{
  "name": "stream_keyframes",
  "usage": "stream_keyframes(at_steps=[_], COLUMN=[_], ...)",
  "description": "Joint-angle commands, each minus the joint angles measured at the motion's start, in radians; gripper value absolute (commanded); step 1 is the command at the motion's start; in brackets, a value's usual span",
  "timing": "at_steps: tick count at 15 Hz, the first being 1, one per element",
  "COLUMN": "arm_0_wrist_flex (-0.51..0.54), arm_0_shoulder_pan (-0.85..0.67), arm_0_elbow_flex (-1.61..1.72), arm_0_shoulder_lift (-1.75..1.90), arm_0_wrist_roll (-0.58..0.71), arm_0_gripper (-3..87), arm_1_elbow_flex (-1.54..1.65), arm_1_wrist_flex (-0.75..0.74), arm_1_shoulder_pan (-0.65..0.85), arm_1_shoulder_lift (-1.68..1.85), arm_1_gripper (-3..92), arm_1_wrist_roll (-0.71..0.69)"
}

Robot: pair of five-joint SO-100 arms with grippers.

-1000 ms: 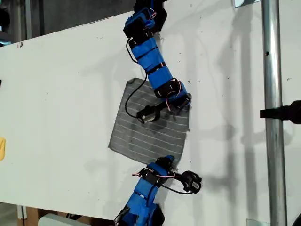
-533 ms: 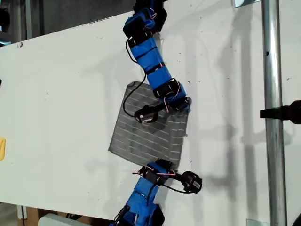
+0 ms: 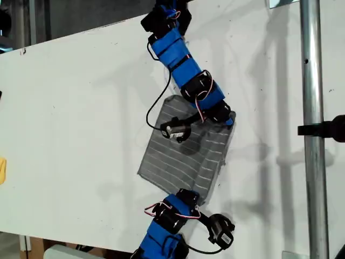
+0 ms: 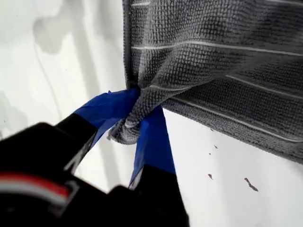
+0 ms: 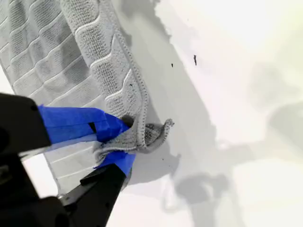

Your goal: Grasp corners of a towel and fold twice.

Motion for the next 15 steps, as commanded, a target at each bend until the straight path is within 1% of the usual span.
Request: stream_keyframes(at_steps=[1,3,5,6,8,9,11,12,15], arm_0_wrist_flex=[0.014,0.015,0.011,0.002,-0.005,-0.028,-0.023,0.012,0.038], arm_0_shoulder_pan=[-0.054,-0.166,-0.295,-0.368,-0.535,-0.614,-0.753,-0.815,-0.94], arm_0_elbow_flex=[0.008,0.041,0.043,0.035,-0.012,-0.048,-0.183,-0.291,-0.497], arm_0_shoulder_lift=[0.064,0.066,0.044,0.026,-0.04,-0.083,-0.202,-0.278,-0.334], arm_0_wrist_roll=[0.037,0.161,0.313,0.393,0.561,0.661,0.807,0.857,0.965], arm_0_gripper=[-2.9,-2.9,-2.9,-2.9,-2.9,-2.9,-2.9,-2.9,-2.9], arm_1_elbow_flex=[-0.035,0.078,0.199,0.249,0.35,0.397,0.52,0.565,0.598], arm_1_wrist_flex=[0.055,0.275,0.514,0.588,0.624,0.643,0.637,0.629,0.624], arm_1_shoulder_pan=[0.002,0.054,0.117,0.15,0.224,0.27,0.387,0.445,0.607], arm_1_shoulder_lift=[0.129,0.235,0.353,0.396,0.457,0.474,0.52,0.558,0.723], arm_1_gripper=[-0.3,-0.3,-0.3,-0.3,-0.3,-0.3,-0.3,-0.3,-0.3], arm_1_wrist_roll=[0.025,0.121,0.202,0.216,0.184,0.158,0.069,0.023,-0.149])
